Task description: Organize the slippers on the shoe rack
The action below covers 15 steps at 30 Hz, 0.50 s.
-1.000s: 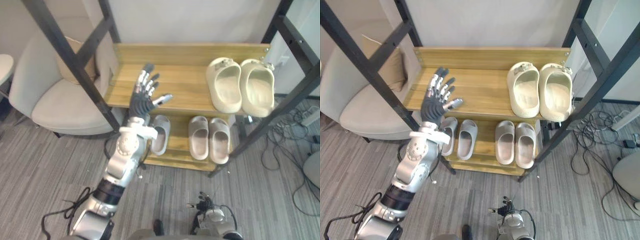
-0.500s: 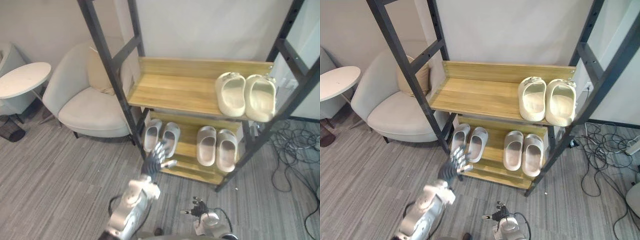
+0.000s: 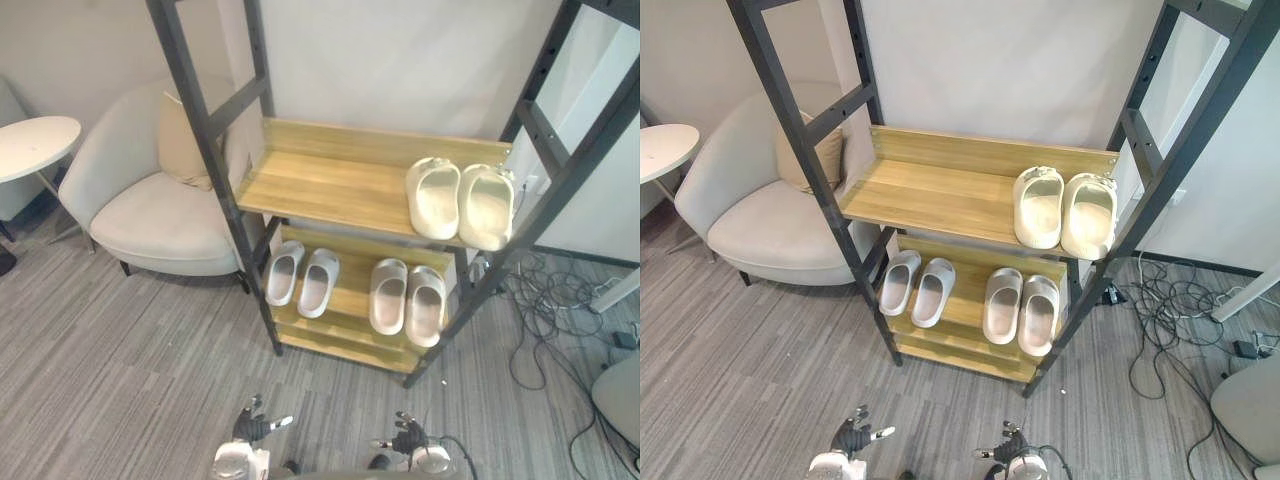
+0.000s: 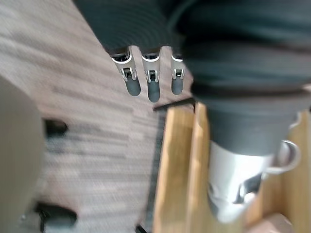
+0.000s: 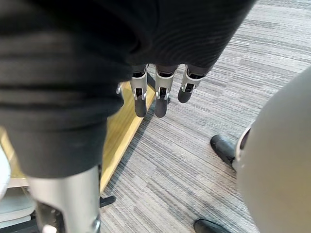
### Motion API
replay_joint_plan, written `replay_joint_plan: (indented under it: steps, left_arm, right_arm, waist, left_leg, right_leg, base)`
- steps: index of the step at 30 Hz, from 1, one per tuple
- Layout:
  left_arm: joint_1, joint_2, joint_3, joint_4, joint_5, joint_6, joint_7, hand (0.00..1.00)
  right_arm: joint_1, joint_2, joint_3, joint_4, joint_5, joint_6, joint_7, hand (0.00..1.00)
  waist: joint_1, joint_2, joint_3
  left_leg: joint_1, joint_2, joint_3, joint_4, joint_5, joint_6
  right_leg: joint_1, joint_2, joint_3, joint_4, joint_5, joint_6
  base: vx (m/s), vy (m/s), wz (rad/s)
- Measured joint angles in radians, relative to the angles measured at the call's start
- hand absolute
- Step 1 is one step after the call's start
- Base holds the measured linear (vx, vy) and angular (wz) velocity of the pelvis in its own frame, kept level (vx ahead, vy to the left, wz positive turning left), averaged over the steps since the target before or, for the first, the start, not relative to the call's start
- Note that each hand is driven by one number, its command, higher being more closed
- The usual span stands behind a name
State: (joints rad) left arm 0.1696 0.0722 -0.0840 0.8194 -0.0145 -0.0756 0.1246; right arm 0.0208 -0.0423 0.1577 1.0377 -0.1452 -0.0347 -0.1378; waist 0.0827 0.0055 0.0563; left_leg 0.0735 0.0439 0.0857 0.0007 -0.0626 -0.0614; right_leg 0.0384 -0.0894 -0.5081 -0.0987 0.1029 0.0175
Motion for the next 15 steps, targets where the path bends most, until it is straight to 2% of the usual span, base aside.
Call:
replay_joint_plan:
  steps: [6,9,13,14,15]
  left_arm:
    - [-0.017,-0.020,0.057,0.057,0.032,-0.002,0.029,0.00]
    - [-0.022,-0.023,0.069,0.070,0.034,-0.005,0.031,0.00]
    - [-0.025,-0.025,0.070,0.075,0.033,-0.006,0.041,0.00]
    - [-0.034,-0.026,0.067,0.080,0.033,-0.005,0.047,0.00]
    - [-0.038,-0.024,0.067,0.080,0.032,-0.005,0.048,0.00]
  right_arm:
    - [0.001,0.003,-0.028,0.001,-0.013,-0.003,0.000,0.00]
    - [-0.001,0.003,-0.029,0.001,-0.013,-0.006,-0.001,0.00]
    - [0.002,0.002,-0.028,0.003,-0.014,-0.005,0.000,0.00]
    - [-0.003,0.001,-0.028,-0.001,-0.015,-0.007,0.000,0.00]
    - [-0.003,-0.004,-0.026,-0.003,-0.015,-0.009,0.002,0.00]
  waist:
    - [0.005,0.000,0.003]
    - [0.007,-0.002,0.003]
    - [0.009,0.003,0.006]
    - [0.009,0.007,0.019]
    - [0.010,0.001,0.023]
  left_leg:
    - [0.044,-0.001,0.027,0.004,-0.016,0.007]
    - [0.053,0.000,0.054,0.022,-0.043,0.011]
    - [0.048,0.003,0.074,0.065,-0.075,0.017]
    - [0.050,0.008,0.073,0.086,-0.088,0.017]
    - [0.050,0.008,0.068,0.091,-0.092,0.016]
  right_leg:
    - [0.033,0.001,0.031,0.000,0.001,0.001]
    - [0.034,0.001,0.055,0.000,-0.008,0.014]
    - [0.031,-0.002,0.071,0.020,-0.021,0.013]
    - [0.021,-0.013,0.069,0.089,-0.057,0.019]
    - [-0.005,-0.026,0.065,0.149,-0.088,0.015]
  base:
    - [0.06,0.030,-0.14]
    - [0.01,0.031,-0.23]
    - [0.06,0.032,-0.18]
    - [0.04,0.030,0.09]
    - [0.05,0.037,0.16]
